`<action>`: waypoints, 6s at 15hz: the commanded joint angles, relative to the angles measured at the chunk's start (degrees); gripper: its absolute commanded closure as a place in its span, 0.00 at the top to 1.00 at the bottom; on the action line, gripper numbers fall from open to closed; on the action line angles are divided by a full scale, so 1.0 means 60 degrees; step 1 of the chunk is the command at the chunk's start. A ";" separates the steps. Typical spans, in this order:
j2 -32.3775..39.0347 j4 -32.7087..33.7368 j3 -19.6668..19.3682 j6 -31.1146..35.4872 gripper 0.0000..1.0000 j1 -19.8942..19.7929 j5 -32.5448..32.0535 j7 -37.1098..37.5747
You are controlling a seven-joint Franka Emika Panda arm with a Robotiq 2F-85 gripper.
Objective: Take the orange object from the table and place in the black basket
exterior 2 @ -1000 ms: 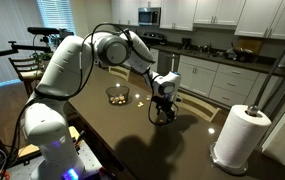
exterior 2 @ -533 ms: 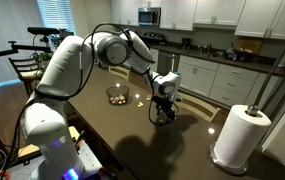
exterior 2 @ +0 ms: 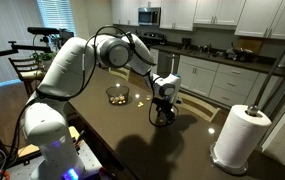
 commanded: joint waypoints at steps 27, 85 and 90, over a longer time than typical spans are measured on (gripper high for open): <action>0.0418 0.1022 -0.0076 -0.1933 0.04 -0.0095 0.0038 0.0404; -0.2951 -0.0802 0.3112 -0.2046 0.03 0.4117 -0.2955 -0.2310; -0.2998 -0.0882 0.3076 -0.1600 0.40 0.3898 -0.2834 -0.2848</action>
